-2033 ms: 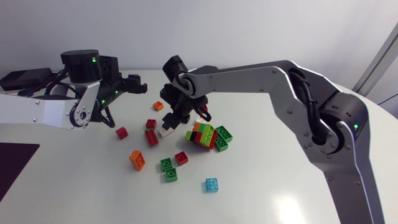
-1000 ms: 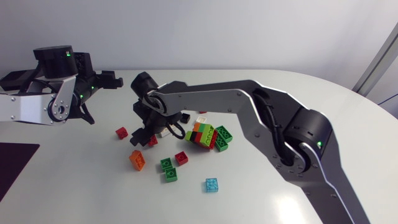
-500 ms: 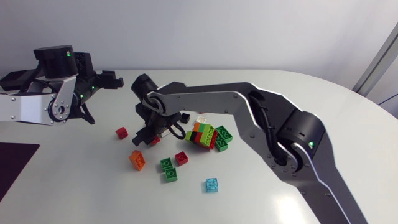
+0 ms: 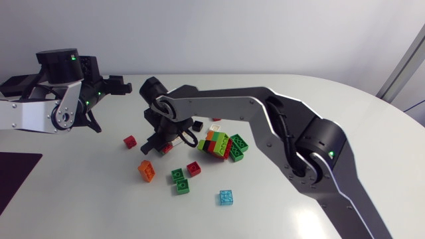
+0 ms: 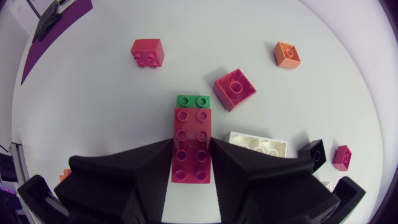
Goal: Disassemble duplo
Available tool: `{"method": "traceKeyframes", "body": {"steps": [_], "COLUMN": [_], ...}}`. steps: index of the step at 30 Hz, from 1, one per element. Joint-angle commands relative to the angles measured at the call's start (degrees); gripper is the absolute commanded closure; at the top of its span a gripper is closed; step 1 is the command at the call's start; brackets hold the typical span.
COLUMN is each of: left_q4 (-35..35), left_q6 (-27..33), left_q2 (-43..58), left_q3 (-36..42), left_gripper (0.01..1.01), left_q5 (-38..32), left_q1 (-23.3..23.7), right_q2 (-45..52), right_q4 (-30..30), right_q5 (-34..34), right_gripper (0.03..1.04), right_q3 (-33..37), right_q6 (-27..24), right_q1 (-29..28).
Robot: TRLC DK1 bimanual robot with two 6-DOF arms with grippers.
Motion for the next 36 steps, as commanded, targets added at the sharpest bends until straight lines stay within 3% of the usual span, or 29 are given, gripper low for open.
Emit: {"method": "traceKeyframes", "body": {"steps": [1, 16, 21, 31, 36], "left_q4": [0.33, 0.24, 0.24, 3.06, 3.06], "left_q6": [-0.12, -0.21, -1.44, -5.84, -12.61], "left_q2": [0.31, 0.22, -0.48, -1.71, 1.89], "left_q3": [0.03, -0.06, -0.41, -2.26, -0.41], "left_gripper": [0.357, 0.357, 0.344, 0.316, 0.318], "left_q5": [-0.26, 0.36, 6.86, 20.75, 37.71], "left_q1": [0.20, 0.38, 1.08, 3.10, 7.23], "right_q2": [2.75, -2.87, -8.85, -17.64, -20.62], "right_q4": [-1.23, -1.23, -0.88, -0.61, -0.17], "right_q5": [-0.31, -6.38, -13.23, -25.63, -33.45], "right_gripper": [0.87, 0.88, 0.88, 0.88, 0.88], "right_q3": [1.48, -0.89, -3.62, -8.54, -11.53], "right_q6": [0.91, 0.91, -0.76, -8.93, -14.03], "right_q1": [-0.07, -2.35, -5.52, -11.49, -13.08]}}
